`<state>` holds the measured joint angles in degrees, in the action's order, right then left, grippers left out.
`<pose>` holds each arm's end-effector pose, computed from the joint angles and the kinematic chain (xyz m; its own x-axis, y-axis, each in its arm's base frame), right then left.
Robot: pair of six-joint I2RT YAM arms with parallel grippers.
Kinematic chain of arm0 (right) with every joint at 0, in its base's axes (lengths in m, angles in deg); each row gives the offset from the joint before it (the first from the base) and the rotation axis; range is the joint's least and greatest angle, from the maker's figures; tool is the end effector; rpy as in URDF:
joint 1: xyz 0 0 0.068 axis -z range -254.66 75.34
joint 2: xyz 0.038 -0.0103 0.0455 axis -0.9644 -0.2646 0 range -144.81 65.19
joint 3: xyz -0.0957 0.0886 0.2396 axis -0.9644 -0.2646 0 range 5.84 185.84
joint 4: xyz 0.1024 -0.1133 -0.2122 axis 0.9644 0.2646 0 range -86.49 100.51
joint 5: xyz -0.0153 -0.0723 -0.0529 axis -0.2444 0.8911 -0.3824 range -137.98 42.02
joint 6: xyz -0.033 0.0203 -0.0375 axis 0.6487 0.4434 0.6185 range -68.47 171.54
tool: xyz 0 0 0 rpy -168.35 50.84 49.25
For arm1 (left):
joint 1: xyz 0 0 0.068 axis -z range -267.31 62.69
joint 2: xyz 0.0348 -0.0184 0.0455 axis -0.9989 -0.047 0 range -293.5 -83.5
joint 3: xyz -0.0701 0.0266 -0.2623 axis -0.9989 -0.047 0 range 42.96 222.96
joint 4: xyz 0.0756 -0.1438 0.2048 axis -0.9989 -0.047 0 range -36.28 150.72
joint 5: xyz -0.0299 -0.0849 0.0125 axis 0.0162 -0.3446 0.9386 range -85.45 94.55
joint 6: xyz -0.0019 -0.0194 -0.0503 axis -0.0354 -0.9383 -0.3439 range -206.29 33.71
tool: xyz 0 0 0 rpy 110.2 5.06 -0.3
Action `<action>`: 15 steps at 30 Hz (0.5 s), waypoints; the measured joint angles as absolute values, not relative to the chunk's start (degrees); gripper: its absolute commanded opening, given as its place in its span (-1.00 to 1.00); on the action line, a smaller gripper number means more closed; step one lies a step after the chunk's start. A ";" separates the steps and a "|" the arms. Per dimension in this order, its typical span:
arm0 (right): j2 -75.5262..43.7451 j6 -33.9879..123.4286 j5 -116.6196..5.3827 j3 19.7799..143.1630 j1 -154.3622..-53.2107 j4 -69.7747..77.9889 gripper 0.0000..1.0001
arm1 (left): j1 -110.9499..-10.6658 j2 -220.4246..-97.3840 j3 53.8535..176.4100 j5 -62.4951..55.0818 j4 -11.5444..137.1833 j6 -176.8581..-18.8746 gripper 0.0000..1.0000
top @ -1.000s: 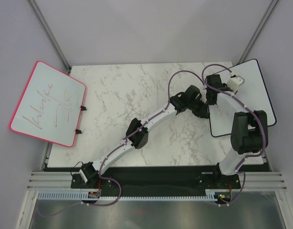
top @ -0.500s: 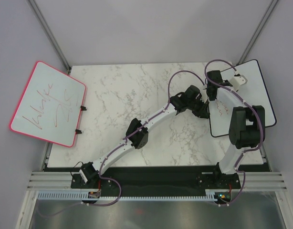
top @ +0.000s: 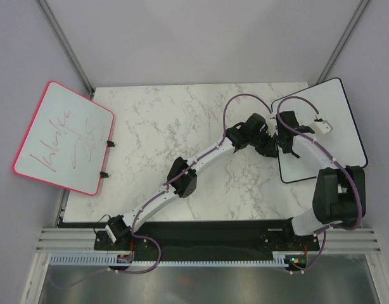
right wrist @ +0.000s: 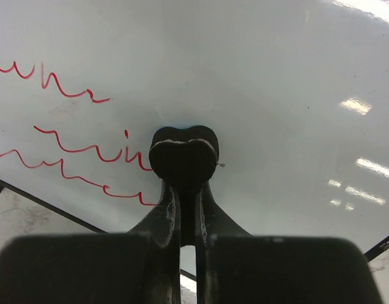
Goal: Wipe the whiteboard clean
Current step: Erase the whiteboard at the whiteboard stand.
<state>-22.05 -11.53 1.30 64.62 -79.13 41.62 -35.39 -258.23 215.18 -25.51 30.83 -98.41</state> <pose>0.2911 -0.0043 0.2239 -0.1918 0.5683 -0.8001 0.9286 0.3691 0.0396 0.3676 -0.4979 0.1308 -0.5211 0.3702 -0.7690 0.8517 0.2849 -0.4399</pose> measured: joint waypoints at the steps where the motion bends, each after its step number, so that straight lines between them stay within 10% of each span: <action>1: -22.38 -11.80 1.34 64.99 -79.19 42.06 -1.00 | -35.39 -258.23 215.18 -25.51 30.83 -98.41 -0.96; 15: -38.34 -17.30 1.08 84.45 -78.91 51.08 -1.00 | -35.65 -258.23 215.18 -25.53 31.04 -99.37 -0.96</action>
